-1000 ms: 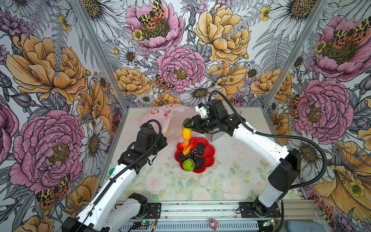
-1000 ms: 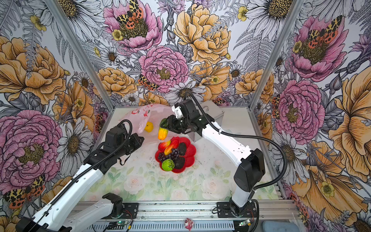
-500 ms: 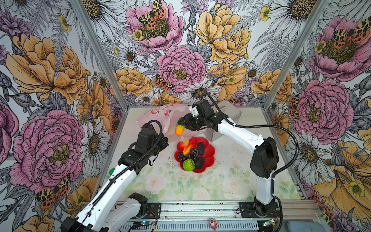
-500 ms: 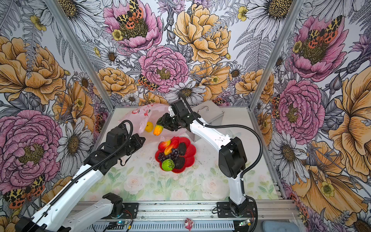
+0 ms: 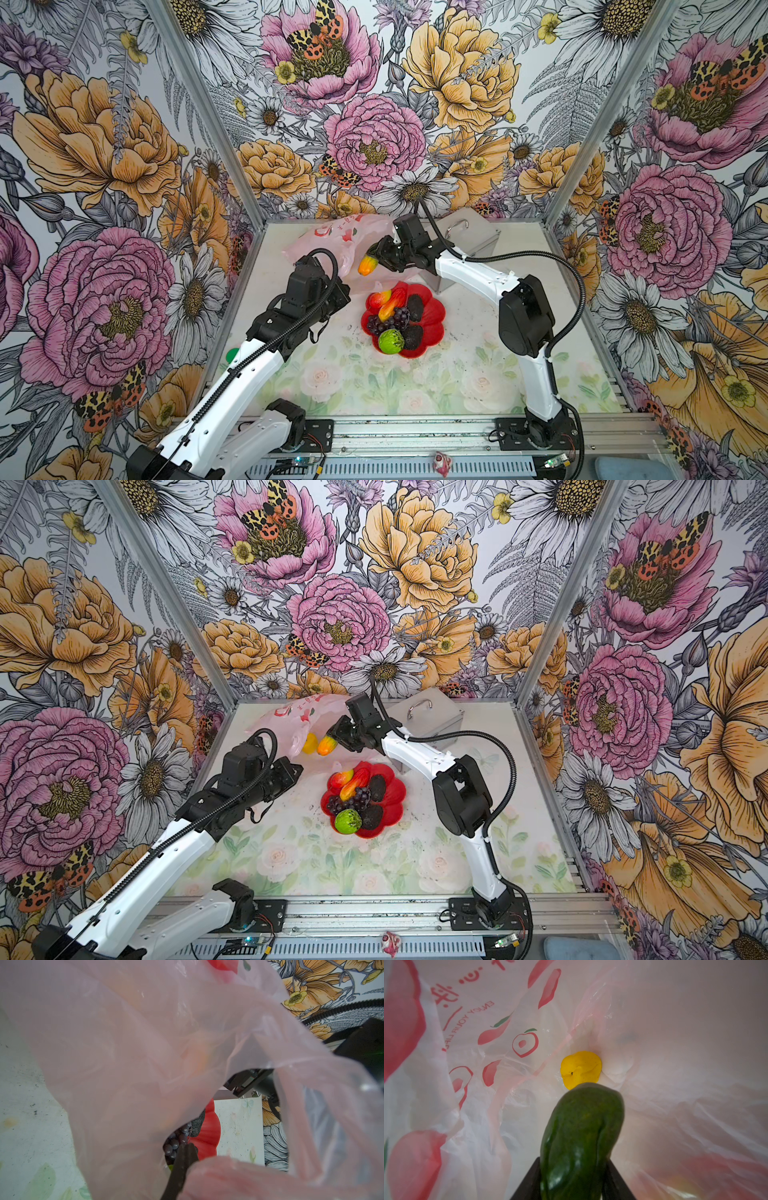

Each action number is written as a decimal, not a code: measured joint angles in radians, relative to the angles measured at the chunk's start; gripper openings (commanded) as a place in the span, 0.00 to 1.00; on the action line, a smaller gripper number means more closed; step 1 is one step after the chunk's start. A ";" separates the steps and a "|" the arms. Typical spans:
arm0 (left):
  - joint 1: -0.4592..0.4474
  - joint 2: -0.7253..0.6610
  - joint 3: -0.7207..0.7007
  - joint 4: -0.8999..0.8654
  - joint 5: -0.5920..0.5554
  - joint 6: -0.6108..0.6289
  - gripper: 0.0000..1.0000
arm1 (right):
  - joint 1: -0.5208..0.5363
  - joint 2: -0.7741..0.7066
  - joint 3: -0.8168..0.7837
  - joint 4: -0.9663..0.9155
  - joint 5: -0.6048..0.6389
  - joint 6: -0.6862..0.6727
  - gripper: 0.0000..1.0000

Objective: Place the fruits into the plastic bag
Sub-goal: Place the fruit in the plastic bag.

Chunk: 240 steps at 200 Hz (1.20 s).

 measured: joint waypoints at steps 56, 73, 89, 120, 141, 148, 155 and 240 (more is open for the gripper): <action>0.000 0.008 0.000 0.003 0.000 -0.016 0.00 | 0.015 0.068 0.012 0.069 0.063 0.090 0.43; 0.000 0.008 0.000 0.003 0.000 -0.021 0.00 | 0.016 0.089 0.021 0.074 0.074 0.112 0.44; 0.000 0.010 0.000 0.003 0.001 -0.022 0.00 | 0.020 0.121 0.053 0.075 0.082 0.124 0.45; 0.000 0.013 0.000 0.003 0.001 -0.022 0.00 | 0.022 0.184 0.133 0.081 0.085 0.148 0.47; 0.000 0.013 0.000 0.003 0.001 -0.022 0.00 | 0.023 0.218 0.186 0.081 0.080 0.164 0.49; 0.001 0.013 0.000 0.003 0.001 -0.022 0.00 | 0.023 0.232 0.209 0.081 0.076 0.166 0.50; 0.001 0.013 0.000 0.003 0.001 -0.022 0.00 | 0.023 0.247 0.234 0.082 0.070 0.167 0.51; 0.024 0.018 0.000 0.032 0.005 -0.034 0.00 | 0.027 0.316 0.407 0.092 -0.002 0.174 0.66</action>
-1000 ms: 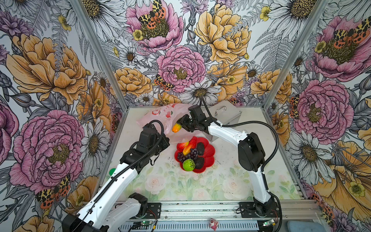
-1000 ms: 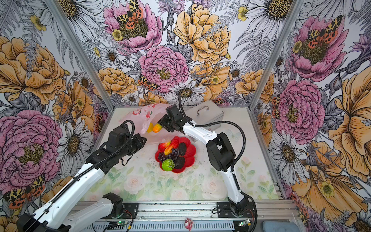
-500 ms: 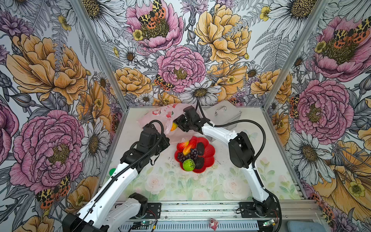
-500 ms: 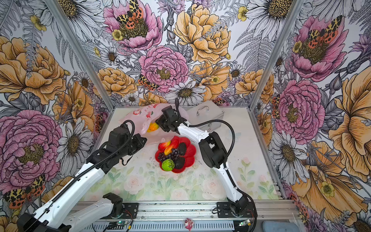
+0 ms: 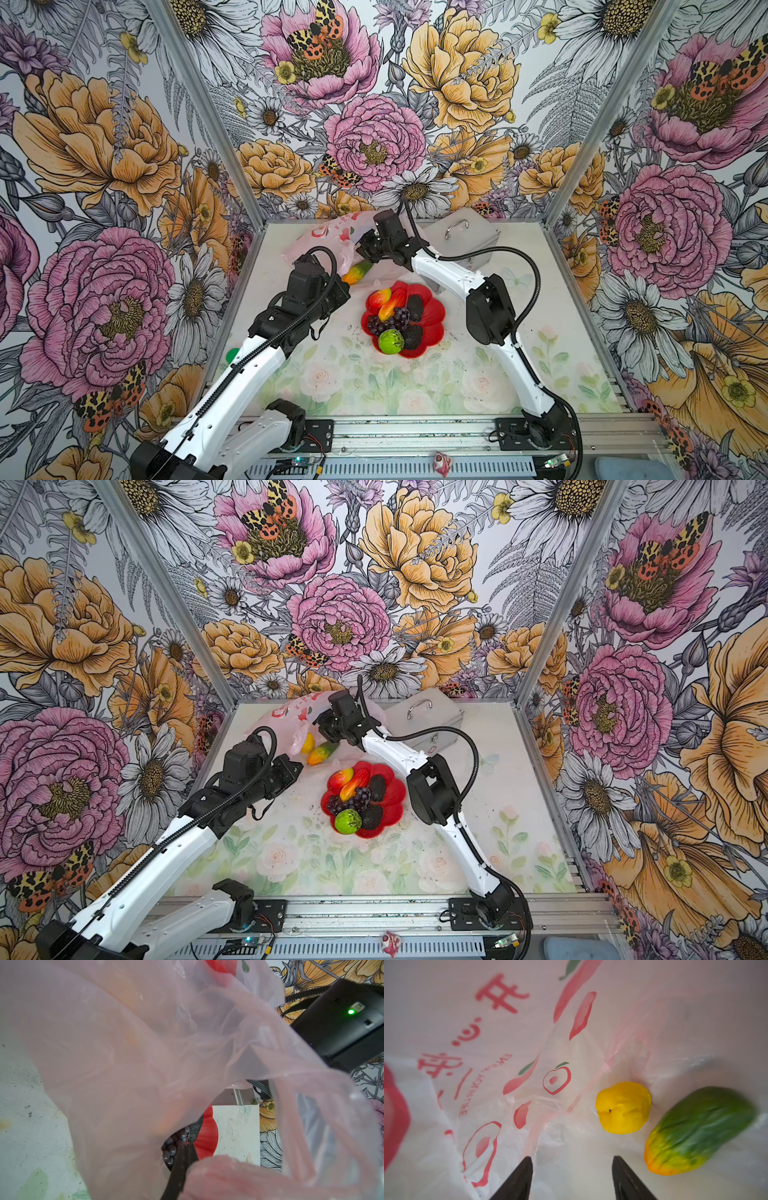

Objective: Place the fruits into the plastic bag
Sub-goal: Place the fruit in the plastic bag.

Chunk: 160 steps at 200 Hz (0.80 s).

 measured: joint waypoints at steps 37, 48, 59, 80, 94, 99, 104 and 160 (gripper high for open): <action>0.005 0.000 0.000 0.008 0.004 -0.008 0.00 | 0.000 0.000 0.033 0.007 -0.032 0.000 0.69; 0.005 0.000 0.000 0.008 0.004 -0.010 0.00 | 0.000 0.000 0.036 0.010 -0.044 0.000 0.69; 0.005 0.000 0.000 0.008 0.005 -0.013 0.00 | 0.000 0.000 0.036 0.011 -0.055 0.000 0.69; 0.005 -0.001 -0.001 0.010 0.007 -0.014 0.00 | 0.000 0.000 0.036 0.011 -0.073 -0.008 0.69; 0.007 -0.001 -0.001 0.014 0.008 -0.014 0.00 | 0.000 -0.004 0.025 0.012 -0.080 -0.012 0.69; 0.009 -0.001 -0.001 0.016 0.008 -0.014 0.00 | 0.000 -0.008 0.018 0.012 -0.083 -0.013 0.69; 0.011 -0.001 -0.001 0.016 0.008 -0.014 0.00 | 0.000 -0.011 0.011 0.011 -0.088 -0.015 0.69; 0.032 -0.006 -0.009 0.019 0.015 -0.014 0.00 | 0.000 -0.024 -0.014 -0.005 -0.164 -0.055 0.69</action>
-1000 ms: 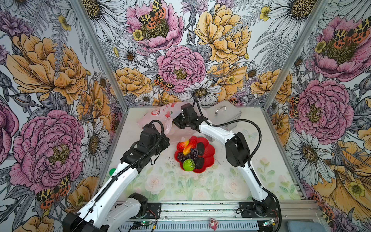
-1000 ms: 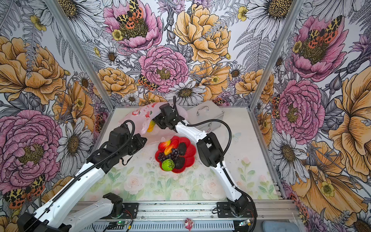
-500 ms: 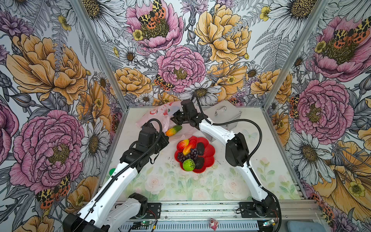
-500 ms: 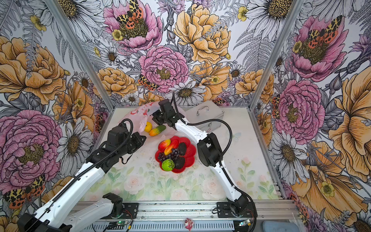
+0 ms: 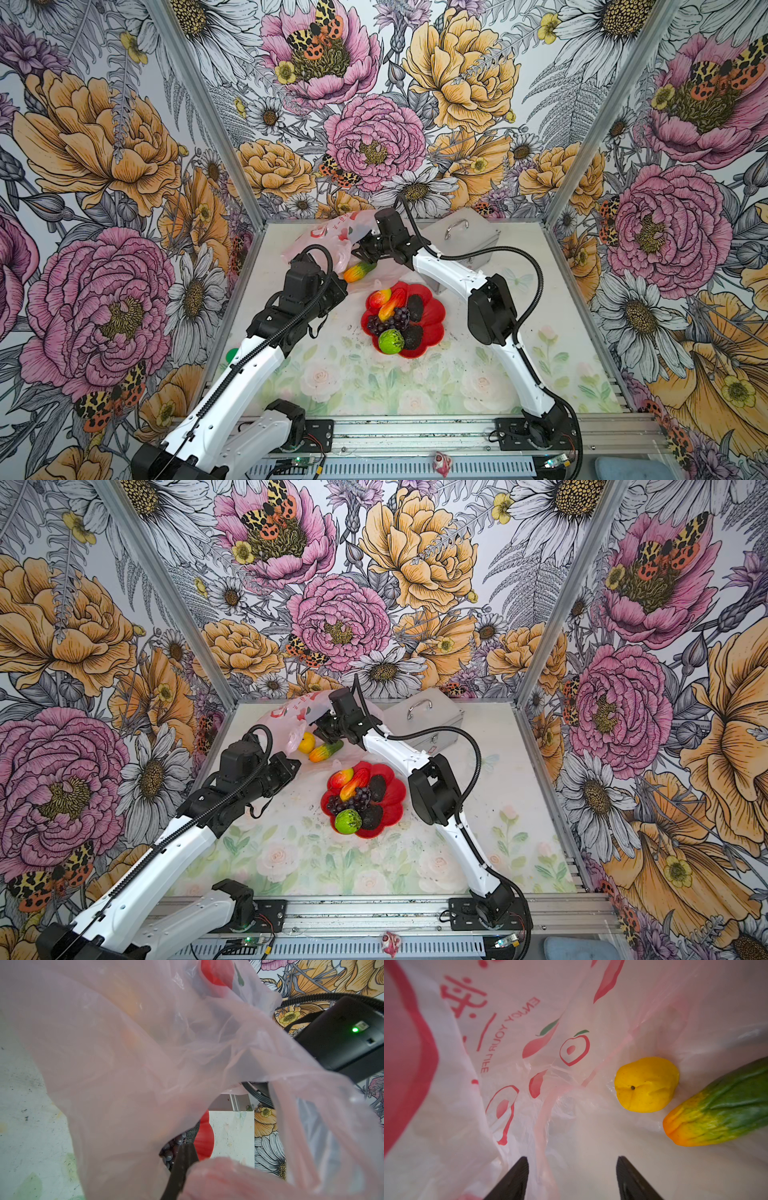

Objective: Place the fruits into the plastic bag
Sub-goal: Place the fruit in the plastic bag.

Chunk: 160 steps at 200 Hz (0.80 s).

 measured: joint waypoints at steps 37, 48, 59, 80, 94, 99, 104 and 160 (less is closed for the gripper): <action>0.014 -0.010 -0.014 0.001 0.010 0.000 0.00 | 0.000 -0.070 -0.055 -0.044 -0.067 -0.062 0.69; 0.023 -0.010 -0.014 0.002 0.015 0.000 0.00 | 0.000 -0.098 -0.079 -0.053 -0.089 -0.084 0.70; 0.031 -0.010 -0.014 0.003 0.019 0.000 0.00 | 0.000 -0.131 -0.114 -0.064 -0.108 -0.107 0.70; 0.044 -0.010 -0.014 0.004 0.030 0.000 0.00 | 0.000 -0.197 -0.190 -0.081 -0.135 -0.150 0.70; 0.051 -0.011 -0.015 0.004 0.037 0.000 0.00 | 0.000 -0.240 -0.245 -0.090 -0.147 -0.177 0.70; 0.053 -0.013 -0.016 0.004 0.040 0.000 0.00 | -0.001 -0.253 -0.262 -0.093 -0.152 -0.187 0.71; 0.056 -0.014 -0.017 0.004 0.042 0.000 0.00 | -0.001 -0.265 -0.279 -0.098 -0.156 -0.195 0.71; 0.060 -0.031 -0.028 0.005 0.061 0.000 0.00 | -0.007 -0.364 -0.414 -0.159 -0.179 -0.304 0.72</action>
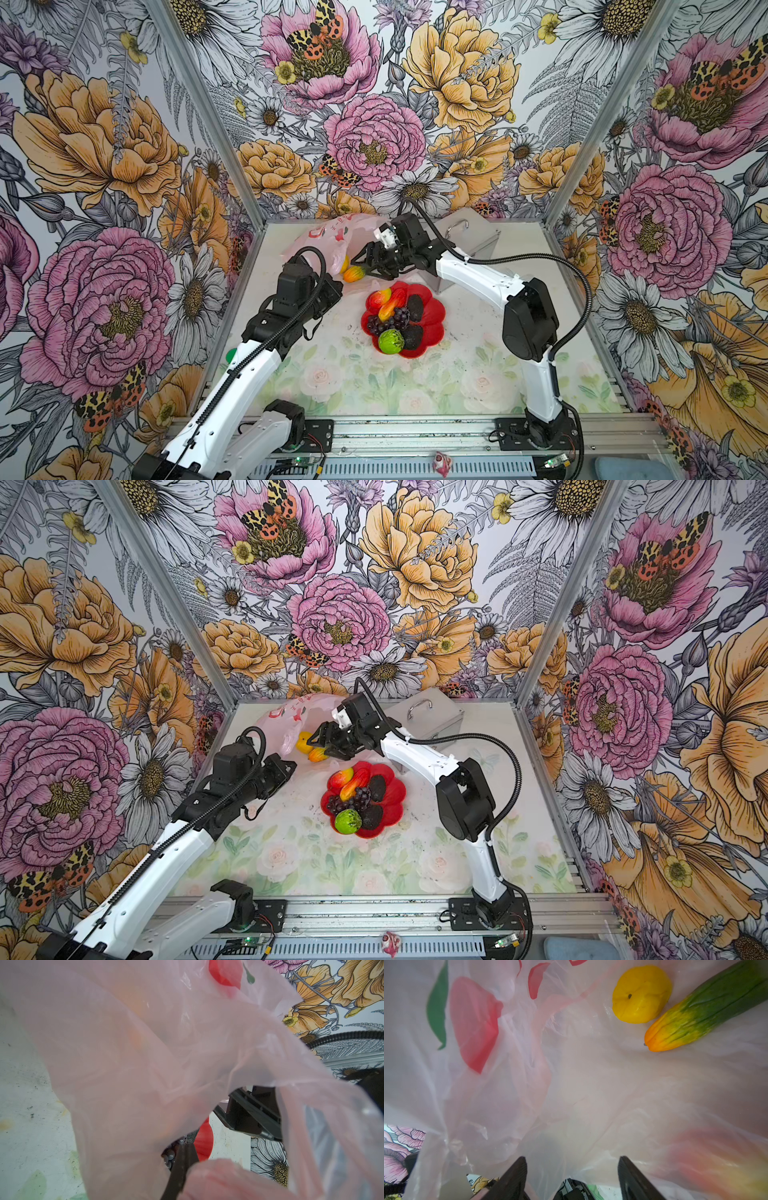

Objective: Place the fruits into the plastic bag
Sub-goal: Place the fruit in the plastic bag, then pick up the fruit from the plate.

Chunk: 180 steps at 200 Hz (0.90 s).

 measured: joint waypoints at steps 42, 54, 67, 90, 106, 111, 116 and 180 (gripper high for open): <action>0.003 -0.010 -0.009 0.001 0.002 0.000 0.00 | -0.005 -0.060 -0.069 -0.056 -0.010 -0.073 0.73; 0.003 -0.013 -0.013 0.002 0.002 0.000 0.00 | -0.005 -0.075 -0.084 -0.072 -0.013 -0.093 0.74; 0.003 -0.015 -0.016 0.002 0.002 -0.001 0.00 | -0.005 -0.090 -0.098 -0.091 -0.019 -0.119 0.74; 0.003 -0.018 -0.019 0.002 0.002 -0.002 0.00 | -0.007 -0.118 -0.126 -0.129 -0.023 -0.171 0.76; 0.003 -0.019 -0.019 0.002 0.002 -0.003 0.00 | -0.007 -0.143 -0.154 -0.156 -0.025 -0.211 0.78; 0.003 -0.021 -0.020 0.003 0.002 -0.003 0.00 | -0.007 -0.151 -0.163 -0.163 -0.025 -0.224 0.79; 0.003 -0.023 -0.021 0.002 0.002 -0.003 0.00 | -0.007 -0.158 -0.172 -0.169 -0.025 -0.235 0.80; 0.003 -0.032 -0.028 0.003 0.002 -0.004 0.00 | -0.006 -0.235 -0.261 -0.275 0.023 -0.396 0.99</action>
